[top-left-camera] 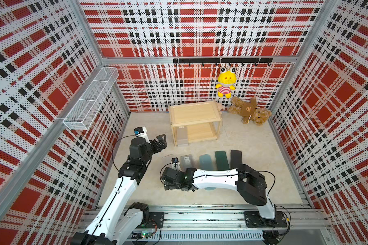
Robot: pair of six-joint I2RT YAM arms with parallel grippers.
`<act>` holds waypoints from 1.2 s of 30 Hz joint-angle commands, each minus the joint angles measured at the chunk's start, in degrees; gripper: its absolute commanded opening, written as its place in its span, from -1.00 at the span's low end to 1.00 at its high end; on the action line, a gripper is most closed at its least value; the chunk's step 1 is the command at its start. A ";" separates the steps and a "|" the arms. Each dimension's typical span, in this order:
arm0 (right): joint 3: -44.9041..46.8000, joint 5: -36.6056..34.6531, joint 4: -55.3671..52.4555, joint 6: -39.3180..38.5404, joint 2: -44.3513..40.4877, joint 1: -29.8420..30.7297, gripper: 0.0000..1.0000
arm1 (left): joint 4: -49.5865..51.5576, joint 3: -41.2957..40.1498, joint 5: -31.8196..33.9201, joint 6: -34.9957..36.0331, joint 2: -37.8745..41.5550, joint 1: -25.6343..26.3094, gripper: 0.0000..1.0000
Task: Remove the pencil cases from the shelf
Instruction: Place the pencil case at the center of the board, then pick up the pencil case from the shelf.
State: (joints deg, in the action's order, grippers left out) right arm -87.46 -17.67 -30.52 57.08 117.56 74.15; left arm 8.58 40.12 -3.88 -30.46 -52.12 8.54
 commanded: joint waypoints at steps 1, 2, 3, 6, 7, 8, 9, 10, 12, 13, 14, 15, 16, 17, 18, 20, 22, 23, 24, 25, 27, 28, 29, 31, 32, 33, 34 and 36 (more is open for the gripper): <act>-0.47 -6.05 -0.17 -5.73 -7.35 0.29 0.99 | -1.20 -1.31 0.63 -0.71 1.55 -0.37 0.98; -0.96 -7.55 -0.53 -7.64 -8.85 0.29 0.99 | -1.20 -1.64 1.25 -1.00 1.83 -0.16 0.98; -1.68 -9.62 -1.63 -9.51 -10.73 0.21 0.99 | -1.24 -2.11 1.71 -1.26 2.17 0.25 0.98; -2.79 -15.54 -5.07 -13.14 -16.98 -1.49 0.99 | -1.76 -2.85 3.96 -1.82 1.56 4.92 0.98; -2.15 -17.18 -5.33 -13.97 -19.97 -2.71 0.99 | -1.79 -2.81 7.23 -2.26 0.88 9.11 0.98; -1.16 -18.07 -5.14 -14.66 -22.95 -3.97 0.99 | -1.72 -2.77 10.11 -2.87 0.07 12.12 0.98; 0.16 -18.36 -4.57 -15.77 -26.37 -5.90 0.99 | -2.00 -2.74 13.72 -3.78 -0.92 15.39 0.98; 1.01 -17.89 -4.33 -16.70 -29.01 -7.70 0.99 | -2.85 -2.89 15.98 -4.63 -2.16 17.82 0.98; 1.36 -16.59 -5.92 -17.51 -33.97 -12.62 0.99 | -5.02 -3.12 20.41 -7.07 -5.45 22.23 0.98; 1.32 -16.02 -6.27 -18.41 -35.60 -14.51 0.99 | -5.66 -2.92 22.06 -8.07 -7.09 24.01 0.98; 1.26 -15.77 -6.60 -19.56 -37.13 -16.43 0.99 | -6.07 -2.45 24.98 -8.98 -8.98 26.44 0.98; 1.28 -15.76 -6.74 -20.55 -38.29 -18.06 0.99 | -6.12 -1.73 29.19 -9.70 -11.05 29.00 0.98; 1.37 -15.21 -6.76 -21.22 -39.14 -19.46 0.99 | -6.39 -1.25 32.27 -10.13 -12.90 30.85 0.98; 1.64 -13.51 -6.62 -21.68 -39.81 -21.52 0.99 | -6.79 -0.47 35.43 -10.42 -15.32 32.47 0.98; 1.96 -11.33 -6.42 -21.76 -40.24 -23.53 0.99 | -7.06 0.70 37.97 -10.45 -17.92 33.62 0.98; 3.02 -8.15 -5.26 -21.81 -40.84 -26.46 0.99 | -8.28 3.22 40.92 -8.52 -23.61 35.17 0.99; 3.75 -6.56 -4.57 -21.92 -41.10 -28.05 0.99 | -8.55 7.09 41.47 -5.68 -29.90 35.98 1.00; 3.92 -6.09 -4.39 -22.12 -41.09 -28.60 0.99 | -8.06 9.48 42.06 -4.19 -33.12 36.59 1.00; 3.97 -5.76 -4.28 -22.39 -41.07 -29.03 0.99 | -7.57 11.57 43.14 -3.02 -35.97 37.27 1.00; 4.04 -5.65 -4.28 -22.52 -41.01 -29.31 0.99 | -7.45 13.23 44.03 -2.04 -38.28 37.74 1.00; 4.35 -5.24 -4.10 -22.67 -40.92 -29.84 0.99 | -7.16 16.02 45.55 -0.52 -42.08 38.07 0.99; 4.64 -4.96 -3.81 -22.71 -40.98 -30.07 0.99 | -7.17 17.20 46.12 0.30 -43.85 38.15 0.99; 5.10 -4.65 -3.46 -22.71 -41.09 -30.20 0.99 | -7.17 18.33 46.49 1.29 -45.41 38.22 0.98; 6.02 -4.10 -2.98 -22.63 -41.18 -30.36 0.99 | -6.83 20.44 46.98 2.78 -47.77 38.38 0.98; 6.47 -3.95 -2.82 -22.54 -41.18 -30.47 0.99 | -6.39 21.45 47.36 3.63 -48.89 38.48 0.98; 6.91 -3.85 -2.66 -22.46 -41.08 -30.57 0.99 | -5.97 22.31 47.71 4.08 -49.82 38.57 0.98; 7.27 -3.64 -2.53 -22.37 -41.05 -30.64 0.99 | -5.22 23.23 48.28 4.43 -50.86 38.57 0.98; 7.82 -3.25 -2.28 -22.19 -40.82 -30.82 0.99 | -3.25 24.81 49.60 4.81 -52.59 38.49 0.98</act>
State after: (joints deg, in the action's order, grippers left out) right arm -80.31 -21.98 -33.95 35.20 76.75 43.92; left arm 2.72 62.63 42.28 -28.18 -102.85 46.72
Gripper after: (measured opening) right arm 0.996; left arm 0.992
